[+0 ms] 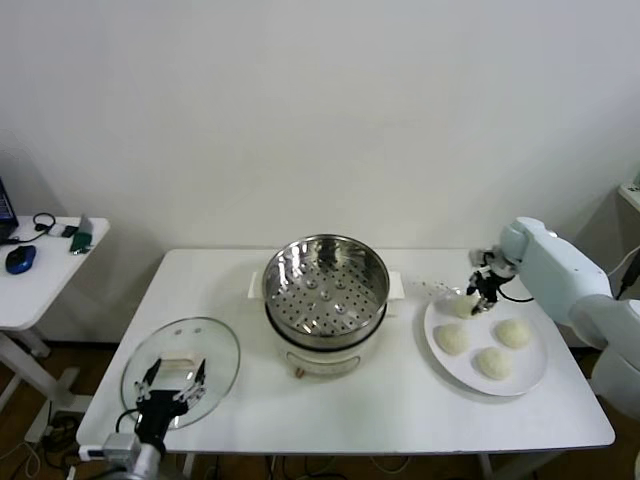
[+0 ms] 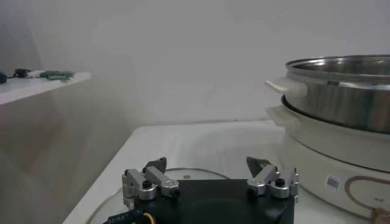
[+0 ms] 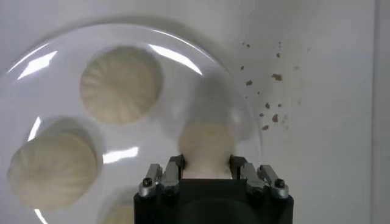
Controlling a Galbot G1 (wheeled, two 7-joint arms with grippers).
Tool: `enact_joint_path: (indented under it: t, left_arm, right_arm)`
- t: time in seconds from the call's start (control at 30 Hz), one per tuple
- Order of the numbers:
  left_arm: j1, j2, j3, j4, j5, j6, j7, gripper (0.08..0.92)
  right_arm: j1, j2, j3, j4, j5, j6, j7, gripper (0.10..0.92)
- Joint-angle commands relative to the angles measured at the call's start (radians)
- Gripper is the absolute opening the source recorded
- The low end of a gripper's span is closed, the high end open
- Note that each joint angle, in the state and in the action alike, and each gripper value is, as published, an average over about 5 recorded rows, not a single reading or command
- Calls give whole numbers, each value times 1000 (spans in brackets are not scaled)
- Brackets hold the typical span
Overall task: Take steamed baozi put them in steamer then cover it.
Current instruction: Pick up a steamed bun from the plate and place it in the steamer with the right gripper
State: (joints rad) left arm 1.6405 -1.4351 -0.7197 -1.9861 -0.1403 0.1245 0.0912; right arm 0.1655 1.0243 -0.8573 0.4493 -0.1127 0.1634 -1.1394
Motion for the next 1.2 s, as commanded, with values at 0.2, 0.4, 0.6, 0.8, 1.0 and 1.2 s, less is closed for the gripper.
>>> enact_joint_path:
  t: [0.2,0.4,0.6,0.8,1.0,1.2]
  left_arm:
    - [0,6,4,-6,0,0,0,823]
    - [3,16,6,-15,-4,-1,0,823]
    - [1,16,5,-18,-18,-5,-2,823]
    - [-7,4,14,-26,-11,-6,-2,823]
    - [-9,5,15,-41,0,-6,0,823]
    - [0,18,7,-40,-7,-13,-1,823]
  right_arm:
    - [540,-63,-440,387,325,118,-42,531]
    - [782,49,-565,535,431,262,-58,542]
    - [822,195,-619,695,416,337,-15,550]
    - [698,342,-614,670,251,437,54,547]
    - [499,431,-548,455,9,522,120,547]
    - [314,482,-412,229,-139,561,178,544]
